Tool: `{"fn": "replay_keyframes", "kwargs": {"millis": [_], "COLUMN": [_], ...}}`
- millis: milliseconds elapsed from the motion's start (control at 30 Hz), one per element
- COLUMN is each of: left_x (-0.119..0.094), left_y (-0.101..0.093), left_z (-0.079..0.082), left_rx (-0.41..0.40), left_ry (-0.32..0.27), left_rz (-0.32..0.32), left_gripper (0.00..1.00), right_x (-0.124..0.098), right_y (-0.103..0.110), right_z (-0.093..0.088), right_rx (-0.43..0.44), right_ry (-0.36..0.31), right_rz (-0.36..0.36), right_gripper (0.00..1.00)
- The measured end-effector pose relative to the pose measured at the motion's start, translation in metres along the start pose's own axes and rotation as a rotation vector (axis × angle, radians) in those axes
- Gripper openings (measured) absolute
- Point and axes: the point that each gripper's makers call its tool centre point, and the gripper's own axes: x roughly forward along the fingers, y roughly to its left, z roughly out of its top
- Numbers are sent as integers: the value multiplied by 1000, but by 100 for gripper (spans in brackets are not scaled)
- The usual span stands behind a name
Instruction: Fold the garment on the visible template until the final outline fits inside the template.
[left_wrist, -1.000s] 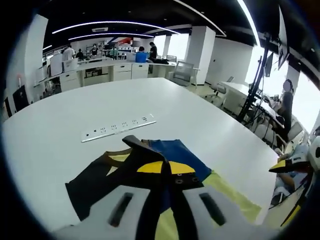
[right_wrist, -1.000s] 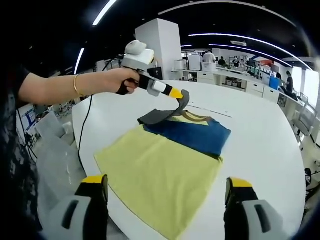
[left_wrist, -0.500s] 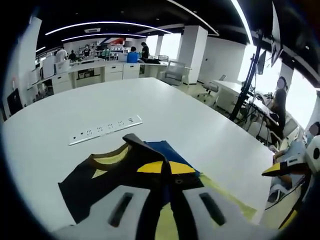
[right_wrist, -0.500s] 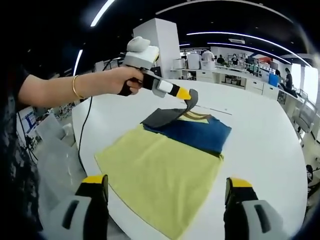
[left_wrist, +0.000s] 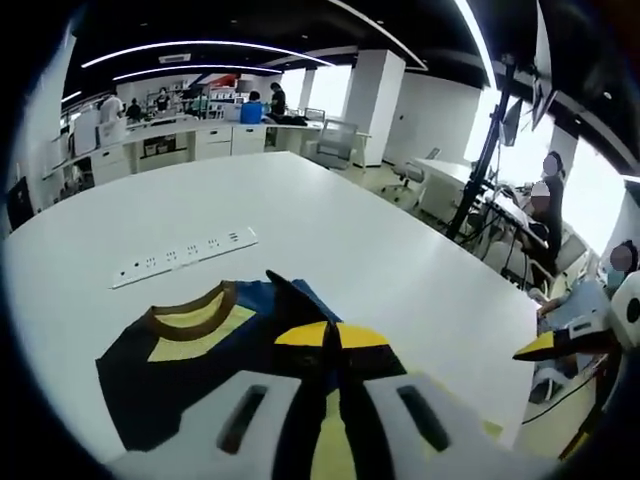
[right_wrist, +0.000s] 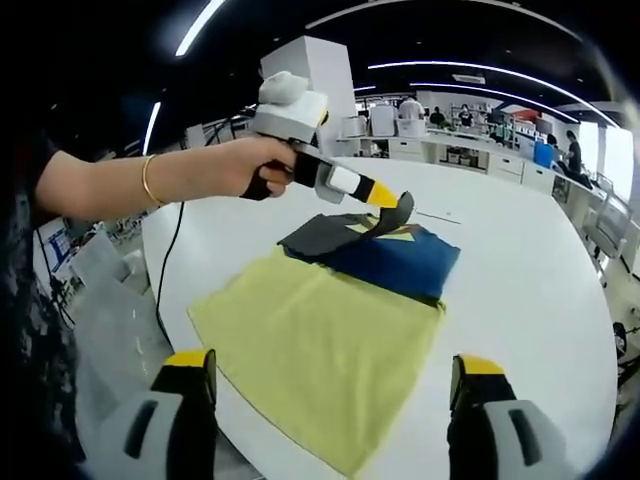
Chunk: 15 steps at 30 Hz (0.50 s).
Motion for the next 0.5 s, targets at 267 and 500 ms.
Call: {"fn": "replay_keyframes", "kwargs": {"millis": [267, 500], "left_x": [12, 26], "left_y": [-5, -8], "left_z": [-10, -19], "left_rx": [19, 11], "left_ry": [19, 20], "left_rz": [-1, -11], "left_gripper": [0, 0], "right_x": [0, 1], "right_y": [-2, -4], "right_z": [1, -4], "right_rx": [9, 23], "right_ry": [-8, -4], "right_rz": [-4, -6], "right_gripper": [98, 98]}}
